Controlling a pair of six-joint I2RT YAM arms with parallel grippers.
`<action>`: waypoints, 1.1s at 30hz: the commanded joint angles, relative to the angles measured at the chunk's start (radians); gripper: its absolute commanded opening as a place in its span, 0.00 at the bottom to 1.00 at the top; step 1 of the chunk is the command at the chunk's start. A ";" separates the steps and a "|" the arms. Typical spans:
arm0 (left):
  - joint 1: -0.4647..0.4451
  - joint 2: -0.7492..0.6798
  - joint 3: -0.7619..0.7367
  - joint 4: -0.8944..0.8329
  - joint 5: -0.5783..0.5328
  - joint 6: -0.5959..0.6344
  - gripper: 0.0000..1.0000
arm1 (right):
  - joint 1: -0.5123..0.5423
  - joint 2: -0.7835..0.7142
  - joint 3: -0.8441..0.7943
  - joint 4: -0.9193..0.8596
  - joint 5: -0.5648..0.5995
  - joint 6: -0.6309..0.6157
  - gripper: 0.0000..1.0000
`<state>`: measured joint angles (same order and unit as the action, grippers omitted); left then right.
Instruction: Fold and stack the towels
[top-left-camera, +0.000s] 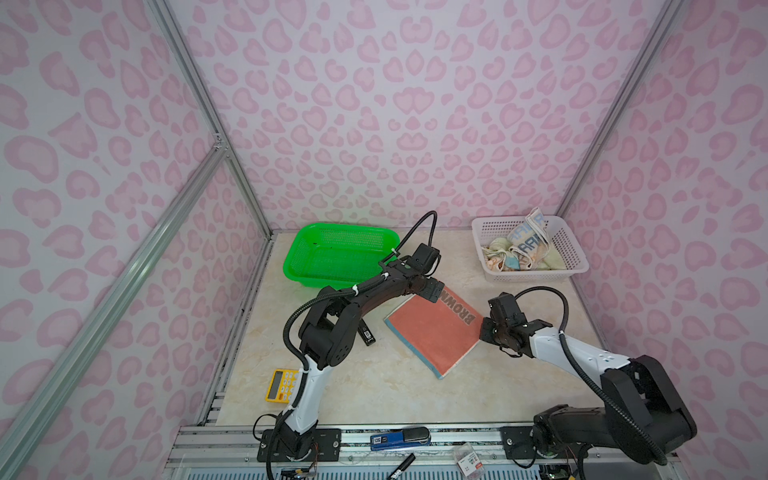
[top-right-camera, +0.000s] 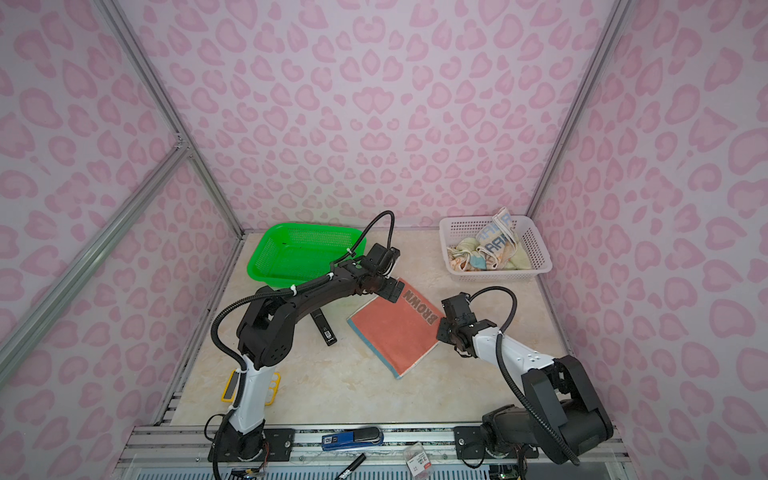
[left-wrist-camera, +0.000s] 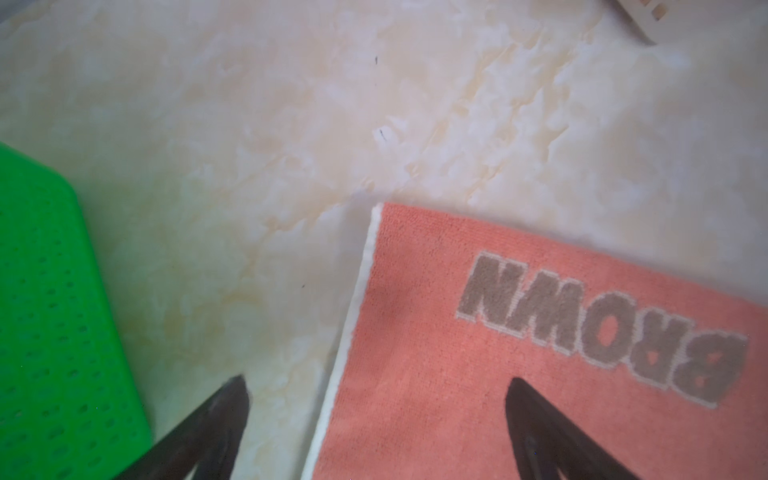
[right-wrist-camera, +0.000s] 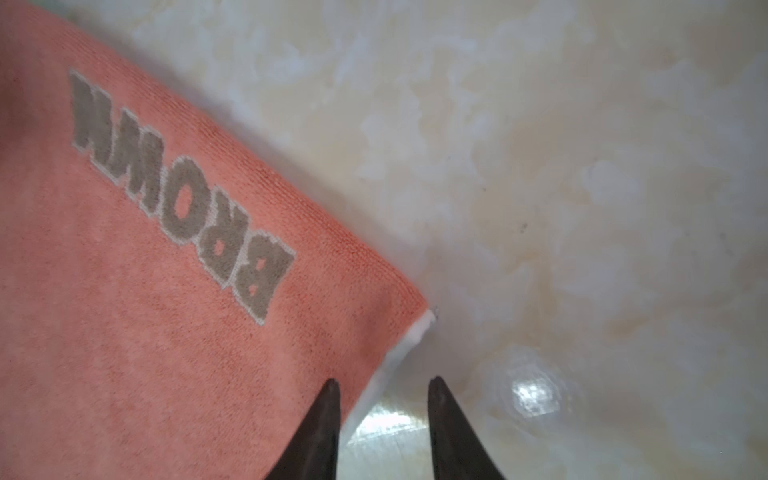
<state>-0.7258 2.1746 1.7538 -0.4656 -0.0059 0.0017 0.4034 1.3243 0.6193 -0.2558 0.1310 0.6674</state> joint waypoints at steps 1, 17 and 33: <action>-0.001 0.038 0.057 -0.010 0.034 0.016 0.98 | -0.010 -0.024 0.029 -0.107 0.037 -0.028 0.40; -0.001 0.312 0.355 -0.073 -0.005 0.027 0.87 | -0.071 0.070 0.067 -0.053 -0.004 -0.055 0.41; -0.001 0.395 0.490 -0.212 0.029 0.037 0.60 | -0.073 0.159 0.109 -0.039 -0.017 -0.048 0.41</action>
<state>-0.7258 2.5542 2.2230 -0.6220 0.0063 0.0319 0.3305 1.4662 0.7246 -0.2913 0.1230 0.6159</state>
